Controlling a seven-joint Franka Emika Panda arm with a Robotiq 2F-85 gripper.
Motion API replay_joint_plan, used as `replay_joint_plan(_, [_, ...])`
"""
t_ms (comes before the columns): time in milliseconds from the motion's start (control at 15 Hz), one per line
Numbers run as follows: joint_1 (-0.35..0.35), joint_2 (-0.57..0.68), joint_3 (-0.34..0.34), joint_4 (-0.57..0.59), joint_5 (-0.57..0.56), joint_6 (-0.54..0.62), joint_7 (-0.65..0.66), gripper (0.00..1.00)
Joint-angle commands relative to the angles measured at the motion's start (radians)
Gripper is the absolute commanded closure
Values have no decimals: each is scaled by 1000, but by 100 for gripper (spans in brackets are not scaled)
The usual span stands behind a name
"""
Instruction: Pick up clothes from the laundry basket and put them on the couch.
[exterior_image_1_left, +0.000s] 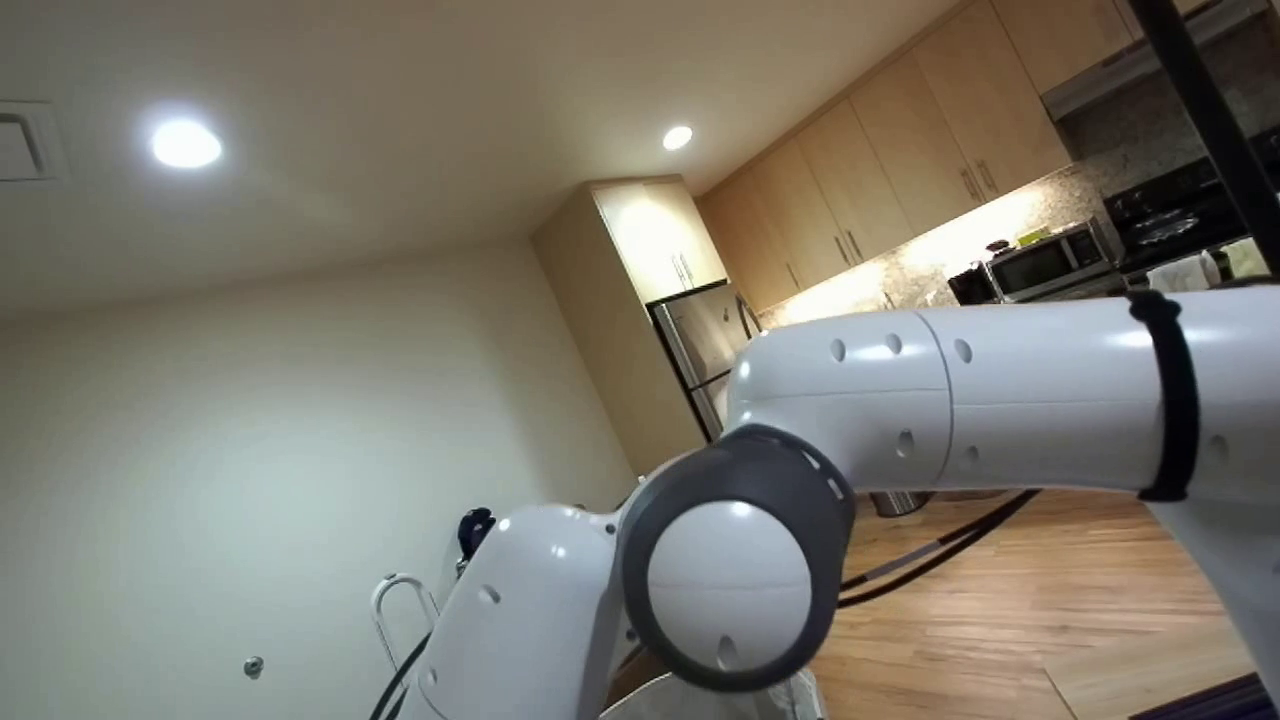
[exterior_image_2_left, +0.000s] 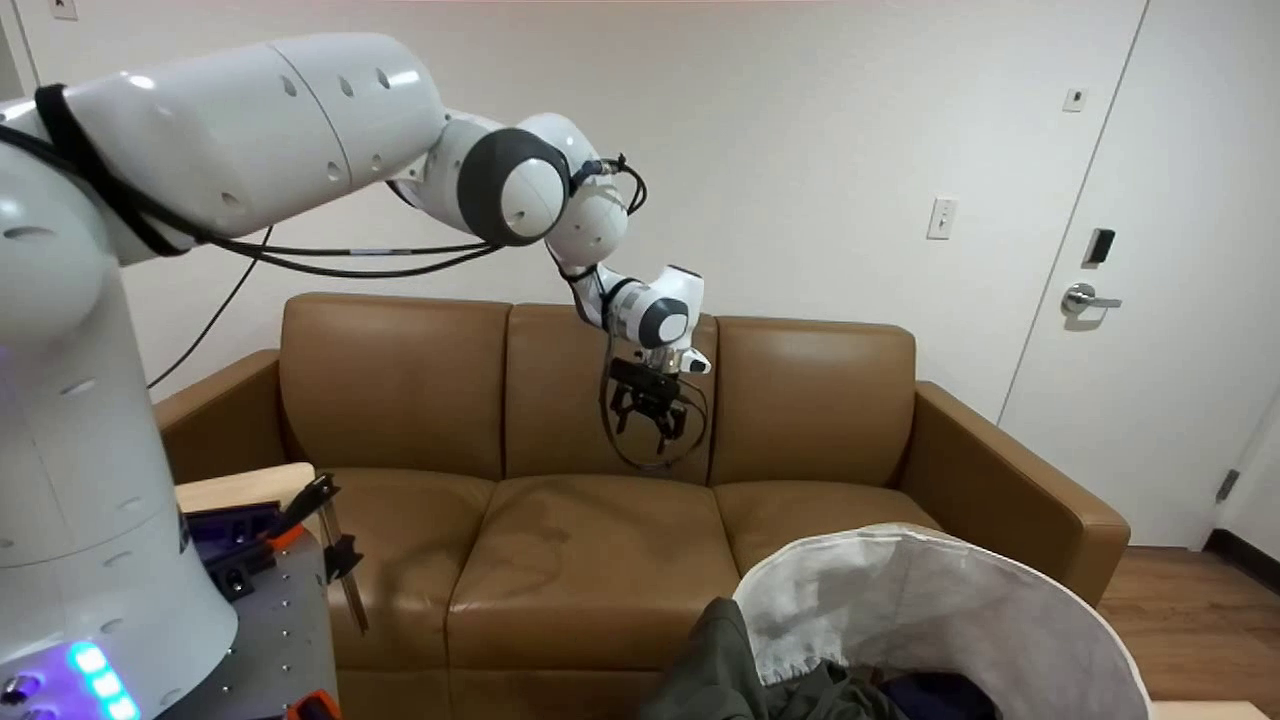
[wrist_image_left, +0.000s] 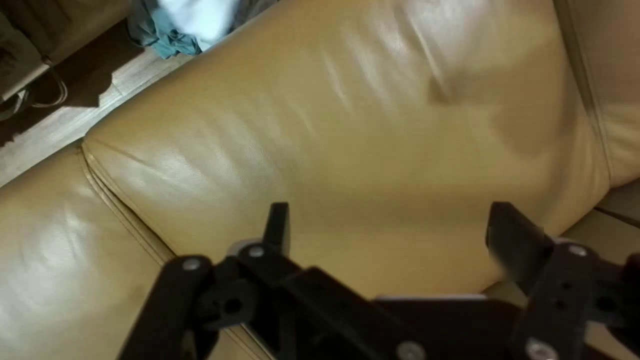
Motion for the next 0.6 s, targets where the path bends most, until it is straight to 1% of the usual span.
replay_joint_plan(0, [-57,-197,22,-188,35,-79,-2,0])
replay_joint_plan(133, [-85,-267,23,-248,53,-118,0,0])
replay_joint_plan(267, [-123,-344,27,-333,86,-95,-12,0])
replay_joint_plan(333, [-140,-387,24,-392,108,-35,1,0])
replay_joint_plan(467, [-184,-446,45,-479,161,51,-44,0])
replay_joint_plan(533, [-134,-347,12,-328,116,-30,-6,0])
